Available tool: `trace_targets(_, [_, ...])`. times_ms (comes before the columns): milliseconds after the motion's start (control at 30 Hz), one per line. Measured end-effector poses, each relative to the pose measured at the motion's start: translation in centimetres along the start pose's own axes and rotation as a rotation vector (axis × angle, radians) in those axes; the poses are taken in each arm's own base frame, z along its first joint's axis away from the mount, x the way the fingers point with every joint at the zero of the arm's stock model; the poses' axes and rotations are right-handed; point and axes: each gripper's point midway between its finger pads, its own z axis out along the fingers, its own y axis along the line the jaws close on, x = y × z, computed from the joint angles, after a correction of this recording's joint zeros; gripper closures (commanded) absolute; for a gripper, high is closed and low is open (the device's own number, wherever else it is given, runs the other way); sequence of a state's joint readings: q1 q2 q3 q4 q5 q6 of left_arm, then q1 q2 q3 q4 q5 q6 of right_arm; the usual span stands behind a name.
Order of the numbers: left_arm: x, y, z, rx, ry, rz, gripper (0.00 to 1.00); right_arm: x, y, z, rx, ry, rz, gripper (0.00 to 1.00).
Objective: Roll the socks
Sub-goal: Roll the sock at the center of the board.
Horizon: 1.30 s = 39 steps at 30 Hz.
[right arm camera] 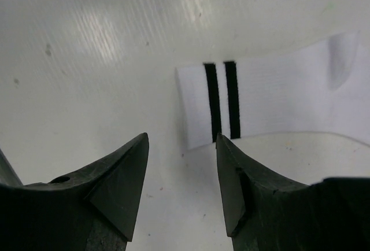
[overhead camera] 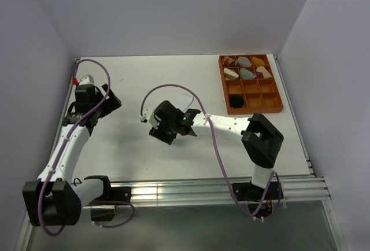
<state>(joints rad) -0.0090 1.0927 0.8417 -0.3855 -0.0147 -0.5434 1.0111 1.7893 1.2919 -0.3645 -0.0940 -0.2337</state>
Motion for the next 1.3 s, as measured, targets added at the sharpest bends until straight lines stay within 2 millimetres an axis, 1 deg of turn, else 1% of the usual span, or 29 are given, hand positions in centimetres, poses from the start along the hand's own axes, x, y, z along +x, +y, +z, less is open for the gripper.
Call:
trace_targets(67, [0.0,0.0,0.0,0.002,0.001,-0.001,0.12,1.8,0.2,0.2,-0.011,0.048,-0.028,0.43])
trace_targets(133, [0.0,-0.1,0.0,0.005,0.002,-0.001,0.12,2.9,0.3,0.2,-0.014,0.082,-0.048,0.43])
trace_targets(567, [0.2,-0.5,-0.1,0.029,0.014,-0.001,0.13,5.1,-1.2,1.8,0.054,0.167,-0.122,0.43])
trace_targets(733, [0.3,-0.7,-0.1,0.041,0.018,-0.001,0.13,5.5,-1.3,2.7,0.081,0.192,-0.148,0.44])
trace_targets(900, [-0.1,-0.2,0.0,0.034,0.013,-0.015,0.13,6.1,-1.0,3.6,0.089,0.212,-0.175,0.44])
trace_targets(1000, [-0.1,-0.1,0.0,0.033,0.012,-0.018,0.13,6.1,-1.0,3.7,0.097,0.213,-0.189,0.44])
trace_targets(1300, [0.0,-0.1,0.0,0.040,0.019,-0.021,0.13,5.8,-1.4,4.1,0.126,0.208,-0.201,0.50])
